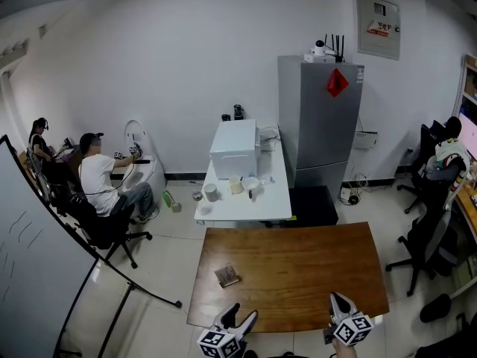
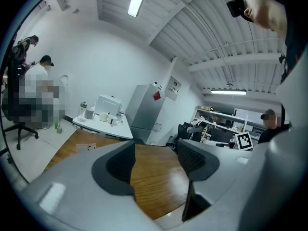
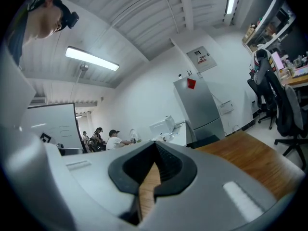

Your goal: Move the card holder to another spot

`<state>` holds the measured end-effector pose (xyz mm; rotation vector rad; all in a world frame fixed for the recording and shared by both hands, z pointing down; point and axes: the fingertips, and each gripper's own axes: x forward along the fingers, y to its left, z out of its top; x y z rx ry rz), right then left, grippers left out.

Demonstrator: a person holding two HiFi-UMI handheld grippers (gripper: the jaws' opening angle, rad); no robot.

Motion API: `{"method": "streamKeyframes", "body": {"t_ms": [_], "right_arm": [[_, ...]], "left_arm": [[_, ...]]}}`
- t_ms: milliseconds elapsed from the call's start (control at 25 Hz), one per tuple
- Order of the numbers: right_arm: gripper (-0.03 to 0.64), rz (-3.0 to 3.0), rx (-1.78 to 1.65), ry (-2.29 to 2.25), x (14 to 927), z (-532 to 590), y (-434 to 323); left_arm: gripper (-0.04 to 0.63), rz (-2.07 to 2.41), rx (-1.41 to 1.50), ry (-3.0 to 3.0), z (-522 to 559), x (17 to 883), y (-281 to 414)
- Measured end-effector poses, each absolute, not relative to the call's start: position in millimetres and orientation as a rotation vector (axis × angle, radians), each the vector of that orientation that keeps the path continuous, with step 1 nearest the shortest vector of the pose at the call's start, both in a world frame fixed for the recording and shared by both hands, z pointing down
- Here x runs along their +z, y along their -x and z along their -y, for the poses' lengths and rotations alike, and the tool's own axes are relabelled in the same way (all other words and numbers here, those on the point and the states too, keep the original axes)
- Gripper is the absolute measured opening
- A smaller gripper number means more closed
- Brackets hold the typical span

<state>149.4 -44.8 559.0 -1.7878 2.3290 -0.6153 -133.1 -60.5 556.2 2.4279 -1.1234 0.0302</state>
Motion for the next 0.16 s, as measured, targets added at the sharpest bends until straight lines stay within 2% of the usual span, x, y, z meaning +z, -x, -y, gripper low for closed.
{"method": "streamKeyframes", "body": {"t_ms": [160], "right_arm": [[0.002, -2.346, -0.598, 1.817, 561.2, 54.9, -147.5]], "left_arm": [[0.279, 1.105, 0.005, -2.436, 68.6, 551.9, 127.4]]}}
